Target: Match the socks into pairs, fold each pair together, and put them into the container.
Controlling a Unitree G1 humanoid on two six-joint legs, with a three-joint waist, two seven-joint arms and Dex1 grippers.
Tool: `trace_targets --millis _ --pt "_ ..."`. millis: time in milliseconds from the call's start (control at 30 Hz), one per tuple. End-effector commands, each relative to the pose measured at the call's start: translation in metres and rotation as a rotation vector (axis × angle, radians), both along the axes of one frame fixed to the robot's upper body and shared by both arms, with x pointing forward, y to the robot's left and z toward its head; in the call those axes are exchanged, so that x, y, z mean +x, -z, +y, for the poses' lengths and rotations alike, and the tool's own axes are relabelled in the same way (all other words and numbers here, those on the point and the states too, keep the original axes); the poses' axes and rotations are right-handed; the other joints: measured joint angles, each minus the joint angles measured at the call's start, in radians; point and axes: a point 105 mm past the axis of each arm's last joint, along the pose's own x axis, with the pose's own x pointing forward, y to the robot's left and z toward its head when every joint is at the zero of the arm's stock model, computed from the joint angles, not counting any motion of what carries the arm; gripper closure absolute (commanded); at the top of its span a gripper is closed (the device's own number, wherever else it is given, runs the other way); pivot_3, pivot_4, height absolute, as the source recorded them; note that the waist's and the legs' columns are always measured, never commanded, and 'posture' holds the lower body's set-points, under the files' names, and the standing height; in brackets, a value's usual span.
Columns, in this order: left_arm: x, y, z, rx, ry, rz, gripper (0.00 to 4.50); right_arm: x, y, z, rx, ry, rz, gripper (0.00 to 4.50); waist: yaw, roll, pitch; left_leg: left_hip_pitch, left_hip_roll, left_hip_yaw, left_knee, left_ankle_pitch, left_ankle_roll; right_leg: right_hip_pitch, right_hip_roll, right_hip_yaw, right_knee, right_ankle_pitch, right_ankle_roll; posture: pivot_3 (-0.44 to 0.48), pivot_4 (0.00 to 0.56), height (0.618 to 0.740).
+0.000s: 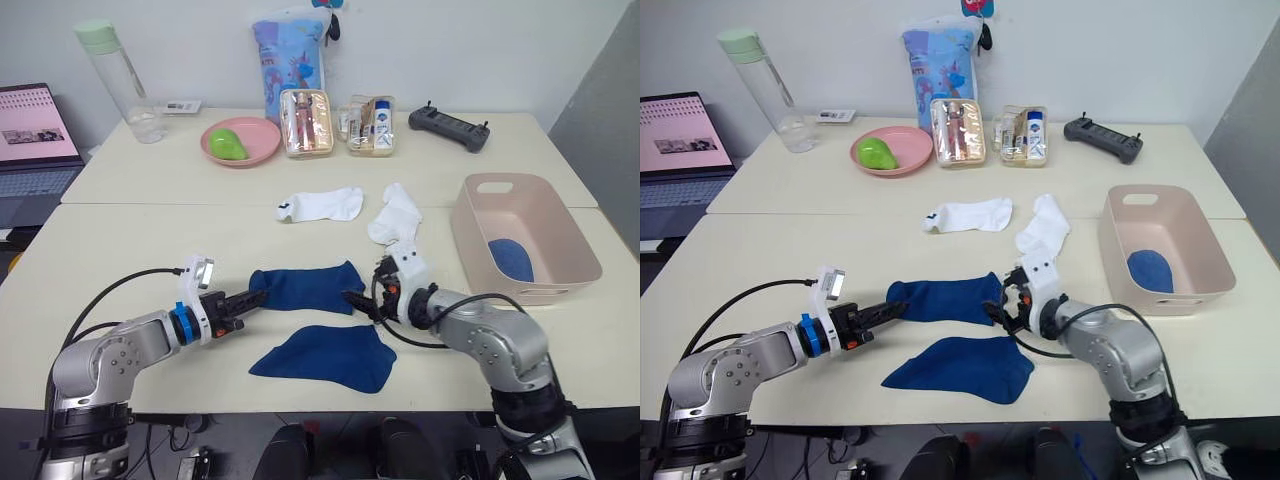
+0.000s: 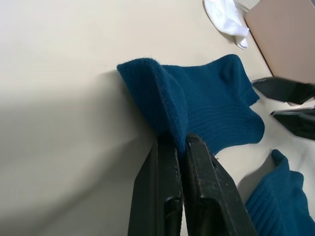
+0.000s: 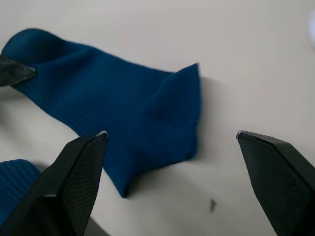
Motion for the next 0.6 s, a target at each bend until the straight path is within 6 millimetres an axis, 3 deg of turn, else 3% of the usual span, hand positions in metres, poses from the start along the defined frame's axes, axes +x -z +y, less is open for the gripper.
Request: trace_targets --millis 33,367,400,600 --pt "0.001 -0.009 -0.003 0.000 0.010 -0.055 4.50 0.005 -0.007 0.004 0.002 -0.009 -0.064 0.59 0.000 0.000 0.000 0.000 0.000 0.000 0.000 0.000 0.000 0.000 0.000 0.000 0.000 0.000 0.000 0.000 0.150 0.733" --pt "0.004 -0.006 -0.014 -0.029 0.035 -0.067 4.50 0.013 -0.007 -0.010 0.071 0.082 -0.009 4.28 0.000 0.000 0.000 0.000 0.000 0.000 0.000 0.000 0.000 0.000 0.000 0.000 0.000 0.000 0.000 0.000 0.150 0.733" --pt "0.004 -0.006 -0.017 -0.033 0.042 -0.070 4.50 0.013 -0.007 -0.013 0.074 0.093 0.001 4.45 0.000 0.000 0.000 0.000 0.000 0.000 0.000 0.000 0.000 0.000 0.000 0.000 0.000 0.000 0.000 0.000 0.150 0.733" --pt "0.011 -0.007 -0.035 -0.055 0.049 -0.112 4.50 0.014 -0.011 -0.042 0.020 0.128 -0.001 4.45 0.001 0.000 0.000 0.000 0.000 0.000 0.000 0.000 0.000 0.000 0.000 -0.001 0.000 0.000 0.000 0.000 0.150 0.733"
